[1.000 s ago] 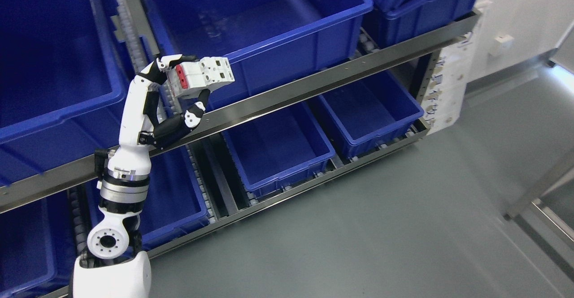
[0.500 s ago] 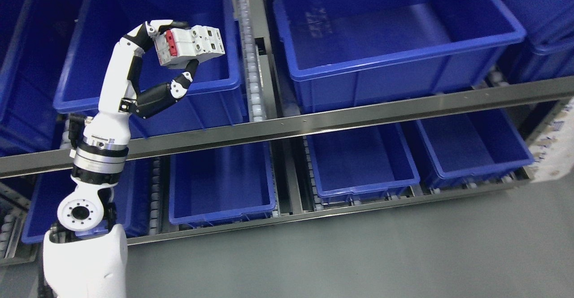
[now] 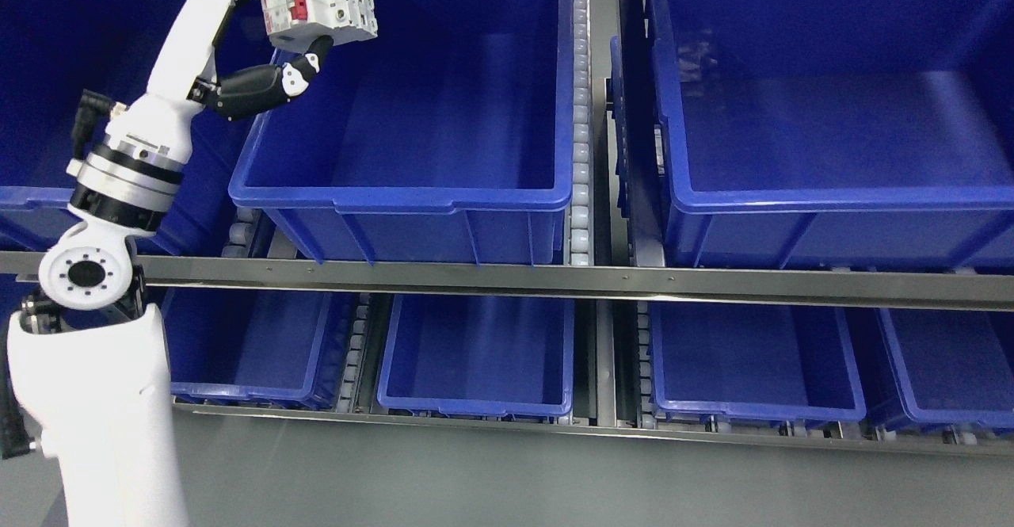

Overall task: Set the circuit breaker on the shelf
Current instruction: 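Lower the circuit breaker into the upper blue bin with the left hand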

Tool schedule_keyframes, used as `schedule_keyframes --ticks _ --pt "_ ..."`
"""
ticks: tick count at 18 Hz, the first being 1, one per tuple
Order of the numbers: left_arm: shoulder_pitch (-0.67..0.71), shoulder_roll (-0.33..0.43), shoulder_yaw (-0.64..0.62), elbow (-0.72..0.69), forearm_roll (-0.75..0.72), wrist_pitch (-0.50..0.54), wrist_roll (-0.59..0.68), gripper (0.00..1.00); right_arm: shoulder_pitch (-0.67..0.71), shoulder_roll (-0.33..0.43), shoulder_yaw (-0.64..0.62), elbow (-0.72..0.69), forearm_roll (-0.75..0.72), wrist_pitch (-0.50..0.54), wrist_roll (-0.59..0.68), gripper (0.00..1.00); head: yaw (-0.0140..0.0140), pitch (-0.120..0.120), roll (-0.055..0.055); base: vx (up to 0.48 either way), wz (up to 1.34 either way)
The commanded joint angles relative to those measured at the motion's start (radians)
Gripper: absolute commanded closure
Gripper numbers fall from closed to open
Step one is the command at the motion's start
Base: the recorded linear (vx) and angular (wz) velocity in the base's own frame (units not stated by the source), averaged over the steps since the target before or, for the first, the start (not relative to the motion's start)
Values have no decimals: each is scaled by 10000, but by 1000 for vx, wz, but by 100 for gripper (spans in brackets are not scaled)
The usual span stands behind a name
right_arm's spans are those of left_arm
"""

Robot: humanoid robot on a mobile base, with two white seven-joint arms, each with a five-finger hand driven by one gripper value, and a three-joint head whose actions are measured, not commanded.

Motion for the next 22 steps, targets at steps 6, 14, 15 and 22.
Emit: schedule_keyframes --ticks 6,14,15,22 --pt "-2702 513 -1489 4185 -2336 1650 -1076 87 0 -175 0 0 0 5 -18 0 0 0 0 200 -35" --pt "-3654 559 -2519 6379 -2719 1730 -1061 86 0 -175 0 0 0 5 -18 0 0 1 0 116 -49" --pt "-3685 544 -2549 6609 -2887 1730 -1061 86 0 -175 0 0 0 5 -18 0 0 2 0 31 -2" --pt "-5293 23 -4295 9490 -3135 1745 -1091 85 0 -175 0 0 0 5 -18 0 0 3 0 6 0"
